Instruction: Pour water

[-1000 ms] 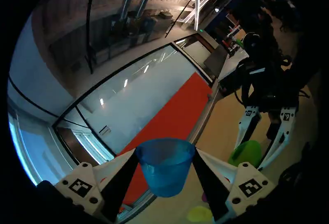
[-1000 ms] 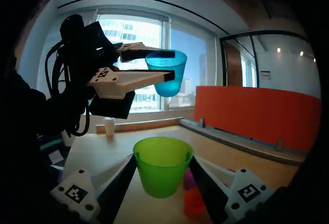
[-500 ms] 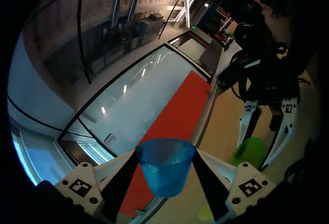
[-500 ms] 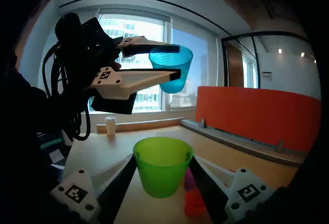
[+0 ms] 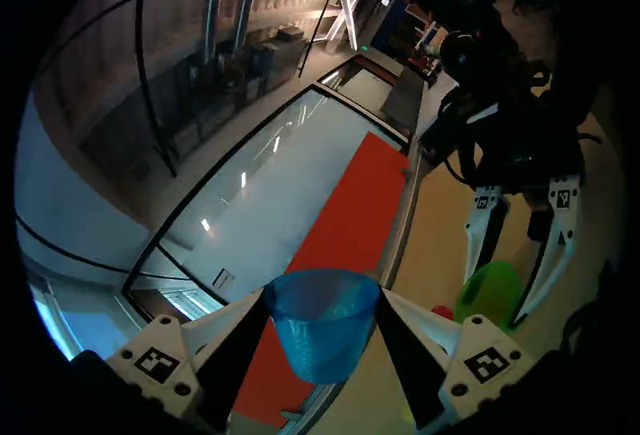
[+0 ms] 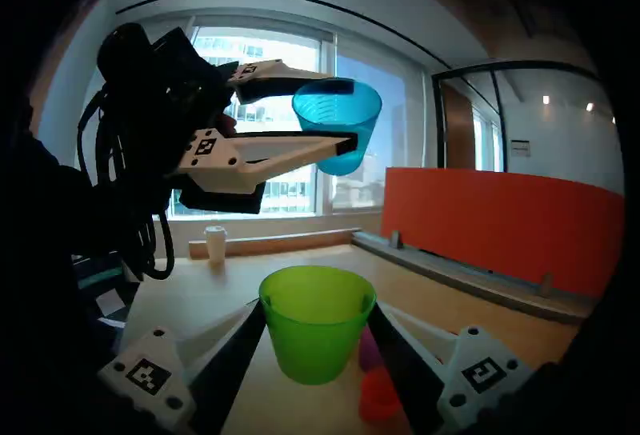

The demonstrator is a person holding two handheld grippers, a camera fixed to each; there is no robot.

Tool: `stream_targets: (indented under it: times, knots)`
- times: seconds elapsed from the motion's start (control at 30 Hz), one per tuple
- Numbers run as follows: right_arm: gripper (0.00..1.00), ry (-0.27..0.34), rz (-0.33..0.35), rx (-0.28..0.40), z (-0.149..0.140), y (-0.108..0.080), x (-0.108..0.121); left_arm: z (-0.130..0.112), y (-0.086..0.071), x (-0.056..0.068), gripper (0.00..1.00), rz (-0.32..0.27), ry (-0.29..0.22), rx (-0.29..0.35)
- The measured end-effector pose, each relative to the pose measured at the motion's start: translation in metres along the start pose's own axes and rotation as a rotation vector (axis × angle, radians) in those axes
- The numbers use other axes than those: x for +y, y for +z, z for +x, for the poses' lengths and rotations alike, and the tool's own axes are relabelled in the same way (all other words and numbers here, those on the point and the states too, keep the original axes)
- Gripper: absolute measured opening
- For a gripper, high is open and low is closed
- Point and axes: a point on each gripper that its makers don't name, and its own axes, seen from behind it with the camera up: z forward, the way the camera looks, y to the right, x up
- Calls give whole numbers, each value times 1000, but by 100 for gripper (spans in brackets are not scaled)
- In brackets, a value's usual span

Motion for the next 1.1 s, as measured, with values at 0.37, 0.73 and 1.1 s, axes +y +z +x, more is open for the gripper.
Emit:
stream_targets:
  times: [0.37,0.73,1.1]
  knots:
    - [90,2,-6,3,0,0,3,5,-1,4,87,0,45,5]
    - [90,0,-10,4,1,-1,5,9,0,6,88,5,86,7]
    - [90,-3,-11,4,1,-2,6,13,1,3,88,9,107,12]
